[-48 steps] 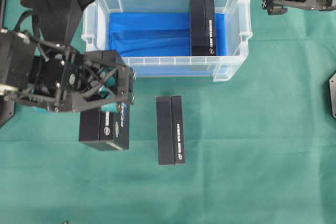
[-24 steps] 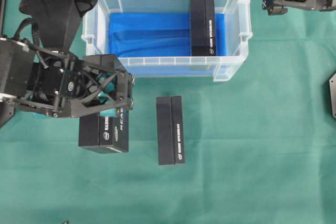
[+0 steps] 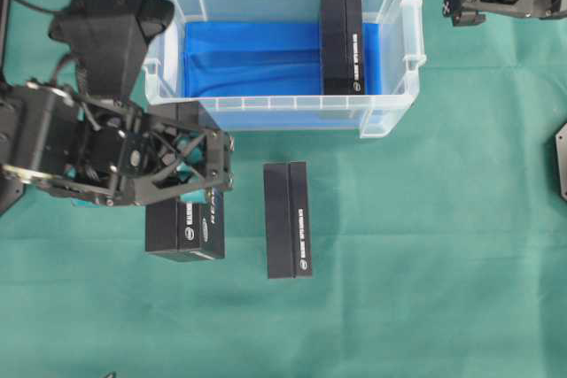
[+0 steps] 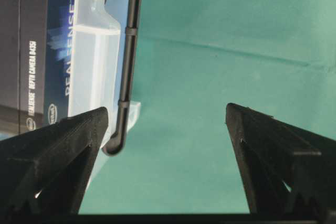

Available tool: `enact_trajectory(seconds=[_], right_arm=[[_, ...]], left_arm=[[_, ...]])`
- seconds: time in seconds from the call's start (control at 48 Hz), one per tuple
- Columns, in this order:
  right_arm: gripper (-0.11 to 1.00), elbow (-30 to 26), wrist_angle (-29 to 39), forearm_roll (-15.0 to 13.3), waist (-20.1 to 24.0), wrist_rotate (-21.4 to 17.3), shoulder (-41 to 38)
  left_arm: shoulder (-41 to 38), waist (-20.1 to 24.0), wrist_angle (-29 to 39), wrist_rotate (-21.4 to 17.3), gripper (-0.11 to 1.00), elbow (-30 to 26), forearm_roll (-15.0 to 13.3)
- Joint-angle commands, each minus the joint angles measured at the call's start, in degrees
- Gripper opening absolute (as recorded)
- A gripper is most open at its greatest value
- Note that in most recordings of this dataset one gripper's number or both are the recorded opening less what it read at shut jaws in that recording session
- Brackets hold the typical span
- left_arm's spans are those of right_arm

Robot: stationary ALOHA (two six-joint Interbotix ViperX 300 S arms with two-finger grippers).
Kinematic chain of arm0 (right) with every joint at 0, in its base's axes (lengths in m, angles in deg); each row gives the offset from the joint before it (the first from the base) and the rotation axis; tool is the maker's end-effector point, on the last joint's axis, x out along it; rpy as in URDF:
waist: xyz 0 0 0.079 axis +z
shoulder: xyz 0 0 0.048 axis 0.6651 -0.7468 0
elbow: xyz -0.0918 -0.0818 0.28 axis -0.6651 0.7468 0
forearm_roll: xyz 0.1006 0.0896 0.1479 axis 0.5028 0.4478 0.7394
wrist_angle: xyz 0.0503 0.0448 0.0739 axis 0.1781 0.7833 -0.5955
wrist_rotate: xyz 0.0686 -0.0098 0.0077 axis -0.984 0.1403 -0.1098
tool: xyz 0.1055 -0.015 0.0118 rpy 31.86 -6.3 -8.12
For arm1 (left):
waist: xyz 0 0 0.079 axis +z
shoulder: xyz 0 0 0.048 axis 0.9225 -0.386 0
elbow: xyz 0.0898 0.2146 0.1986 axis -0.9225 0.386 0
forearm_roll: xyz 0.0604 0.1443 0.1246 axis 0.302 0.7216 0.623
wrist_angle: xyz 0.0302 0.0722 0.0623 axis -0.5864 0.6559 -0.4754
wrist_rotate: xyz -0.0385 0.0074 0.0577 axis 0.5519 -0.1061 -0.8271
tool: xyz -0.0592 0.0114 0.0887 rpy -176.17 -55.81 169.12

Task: Take out the box from the case.
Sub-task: 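Carry the box pair forward and lower it onto the table left of the first pair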

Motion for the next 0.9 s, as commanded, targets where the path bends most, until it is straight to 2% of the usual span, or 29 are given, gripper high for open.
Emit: enact_trajectory(seconds=[0.0, 0.229, 0.604, 0.875], right_arm=[[0.92, -1.49, -0.26, -0.18, 0.18, 0.09, 0.79], [0.92, -1.49, -0.18, -0.18, 0.18, 0.09, 0.88], [0.92, -1.41, -0.18, -0.35, 0.18, 0.18, 0.88], [0.92, -1.41, -0.18, -0.53, 0.09, 0.18, 0.88]], left_arm=[[1.58, -0.53, -1.58, 0.53, 0.62, 1.76, 0.35], [1.49, -0.70, -5.27, 1.05, 0.62, 7.73, 0.35], [-0.44, -1.58, -15.29, 1.14, 0.62, 16.70, 0.00], [-1.85, -1.58, -21.71, 2.64, 0.62, 21.27, 0.09]])
